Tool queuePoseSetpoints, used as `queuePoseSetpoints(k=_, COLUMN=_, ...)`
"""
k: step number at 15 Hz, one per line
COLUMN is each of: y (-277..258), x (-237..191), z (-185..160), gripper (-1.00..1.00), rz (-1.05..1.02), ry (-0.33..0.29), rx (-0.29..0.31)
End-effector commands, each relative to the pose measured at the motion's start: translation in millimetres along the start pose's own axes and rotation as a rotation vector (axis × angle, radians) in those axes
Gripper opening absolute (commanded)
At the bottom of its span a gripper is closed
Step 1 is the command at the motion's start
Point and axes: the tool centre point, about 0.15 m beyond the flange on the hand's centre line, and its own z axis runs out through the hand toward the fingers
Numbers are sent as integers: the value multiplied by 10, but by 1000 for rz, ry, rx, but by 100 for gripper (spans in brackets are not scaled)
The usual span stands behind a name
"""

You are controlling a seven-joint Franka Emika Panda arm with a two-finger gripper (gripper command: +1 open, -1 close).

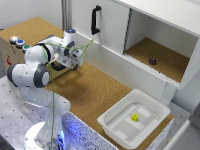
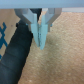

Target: Go close the drawer

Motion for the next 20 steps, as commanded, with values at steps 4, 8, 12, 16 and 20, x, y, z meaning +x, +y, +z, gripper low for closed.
queuePoseSetpoints(k=4, y=-958, x=496, z=108, gripper=-100, rz=2, ry=-78, rx=-49)
queuePoseSetpoints(k=8, y=-1151, x=404, z=90, gripper=-100, rz=18, ry=-66, rx=-42)
queuePoseSetpoints(k=12, y=-822, x=138, z=-19, gripper=-100, rz=68, ry=-71, rx=-74)
queuePoseSetpoints(k=16, y=-477, x=-17, z=-129, gripper=-100, rz=81, ry=-65, rx=-92)
queuePoseSetpoints(k=20, y=-264, x=24, z=-236, gripper=-100, rz=58, ry=-37, rx=-97)
